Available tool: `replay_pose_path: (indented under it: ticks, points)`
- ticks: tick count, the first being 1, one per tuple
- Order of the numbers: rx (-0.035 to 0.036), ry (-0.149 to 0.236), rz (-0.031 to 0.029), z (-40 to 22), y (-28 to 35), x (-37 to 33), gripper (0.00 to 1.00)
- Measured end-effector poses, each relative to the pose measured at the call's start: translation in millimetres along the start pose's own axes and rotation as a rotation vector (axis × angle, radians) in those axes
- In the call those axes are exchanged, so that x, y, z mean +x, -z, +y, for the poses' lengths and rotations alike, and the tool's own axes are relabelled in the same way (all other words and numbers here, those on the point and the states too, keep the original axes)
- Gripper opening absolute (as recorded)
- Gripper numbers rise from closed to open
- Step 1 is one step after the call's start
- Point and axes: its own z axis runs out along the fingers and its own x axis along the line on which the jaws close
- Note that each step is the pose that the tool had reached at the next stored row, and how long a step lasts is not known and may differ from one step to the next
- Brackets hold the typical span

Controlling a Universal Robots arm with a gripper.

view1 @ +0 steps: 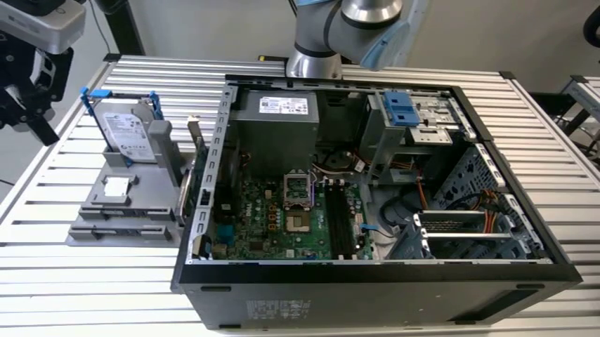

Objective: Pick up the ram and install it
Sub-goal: 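Pick up the ram and move it above insertion slot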

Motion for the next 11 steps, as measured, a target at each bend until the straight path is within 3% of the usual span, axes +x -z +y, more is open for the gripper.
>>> replay_pose_path:
  ticks: [5,11]
  points:
    - [0.0012,0.041,0.0024,0.1,0.0,0.1,0.0]
    - [-0.0006,0.134,0.0046,0.2,0.0,0.0,0.0]
